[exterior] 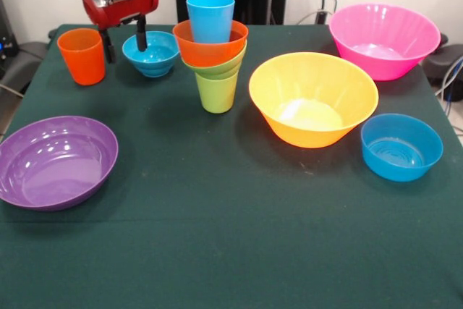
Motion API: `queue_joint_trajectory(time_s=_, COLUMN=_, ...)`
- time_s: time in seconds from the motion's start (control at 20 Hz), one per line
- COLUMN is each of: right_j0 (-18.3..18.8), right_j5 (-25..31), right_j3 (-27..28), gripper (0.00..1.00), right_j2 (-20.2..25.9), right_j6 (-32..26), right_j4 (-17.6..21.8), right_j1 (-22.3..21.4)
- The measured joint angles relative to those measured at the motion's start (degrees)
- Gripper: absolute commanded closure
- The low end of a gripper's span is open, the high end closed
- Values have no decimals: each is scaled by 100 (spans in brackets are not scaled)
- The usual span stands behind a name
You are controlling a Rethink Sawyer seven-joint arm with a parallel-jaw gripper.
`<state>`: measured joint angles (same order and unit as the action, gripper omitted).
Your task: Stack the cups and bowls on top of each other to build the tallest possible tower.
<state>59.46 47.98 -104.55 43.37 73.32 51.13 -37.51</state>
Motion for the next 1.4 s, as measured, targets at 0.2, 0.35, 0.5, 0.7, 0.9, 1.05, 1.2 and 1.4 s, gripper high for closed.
queue_joint_trajectory(time_s=0.2, right_j0=0, right_j5=0, right_j3=81, gripper=0, right_j2=-8, right_j6=0, right_j4=0, right_j1=94)
queue_joint_trajectory(time_s=0.35, right_j0=-4, right_j5=0, right_j3=145, gripper=0, right_j2=-18, right_j6=0, right_j4=0, right_j1=164)
queue_joint_trajectory(time_s=0.5, right_j0=-9, right_j5=15, right_j3=244, gripper=0, right_j2=-34, right_j6=0, right_j4=0, right_j1=263)
queue_joint_trajectory(time_s=0.7, right_j0=-15, right_j5=88, right_j3=347, gripper=0, right_j2=-49, right_j6=0, right_j4=0, right_j1=353)
queue_joint_trajectory(time_s=0.9, right_j0=-47, right_j5=346, right_j3=508, gripper=0, right_j2=-79, right_j6=0, right_j4=1, right_j1=480)
queue_joint_trajectory(time_s=1.05, right_j0=-87, right_j5=506, right_j3=592, gripper=0, right_j2=-102, right_j6=0, right_j4=1, right_j1=547)
queue_joint_trajectory(time_s=1.2, right_j0=-162, right_j5=675, right_j3=703, gripper=0, right_j2=-123, right_j6=0, right_j4=1, right_j1=625)
queue_joint_trajectory(time_s=1.4, right_j0=-276, right_j5=862, right_j3=837, gripper=0, right_j2=-126, right_j6=0, right_j4=1, right_j1=713)
